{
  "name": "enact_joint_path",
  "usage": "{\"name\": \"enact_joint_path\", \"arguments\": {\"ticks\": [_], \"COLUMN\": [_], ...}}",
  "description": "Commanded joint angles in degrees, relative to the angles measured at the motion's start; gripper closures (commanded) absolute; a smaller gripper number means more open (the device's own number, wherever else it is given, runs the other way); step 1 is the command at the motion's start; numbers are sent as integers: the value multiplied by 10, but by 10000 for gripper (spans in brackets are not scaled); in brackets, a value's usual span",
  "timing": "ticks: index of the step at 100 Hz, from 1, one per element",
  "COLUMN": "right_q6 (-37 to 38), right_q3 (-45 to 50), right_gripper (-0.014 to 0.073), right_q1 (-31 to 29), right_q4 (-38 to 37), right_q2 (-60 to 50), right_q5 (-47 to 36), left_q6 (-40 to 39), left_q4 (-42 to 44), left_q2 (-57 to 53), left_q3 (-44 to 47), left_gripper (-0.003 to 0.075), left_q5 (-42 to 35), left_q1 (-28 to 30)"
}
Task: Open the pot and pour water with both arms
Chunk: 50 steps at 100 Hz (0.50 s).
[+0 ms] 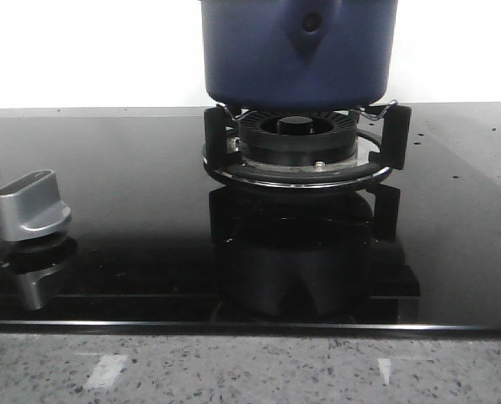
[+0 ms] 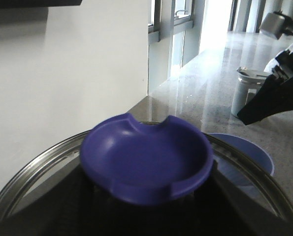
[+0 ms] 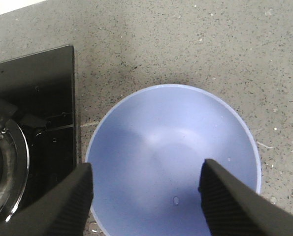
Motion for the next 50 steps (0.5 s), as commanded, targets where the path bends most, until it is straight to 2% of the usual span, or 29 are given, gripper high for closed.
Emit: {"name": "enact_joint_path", "arguments": {"ticks": [1, 50], "right_q6": [-7, -7], "right_q3": [-19, -19], "right_gripper": [170, 170], "right_q1": [0, 0], "right_q4": [13, 13], "right_q2": [-14, -14], "right_q5": [-30, -30], "left_q6": [0, -1], "left_q4": [-33, -21], "left_q2": [-22, 16], "left_q3": [-23, -23], "left_gripper": [352, 352], "left_q5": [12, 22], "left_q1": [-5, -5]}}
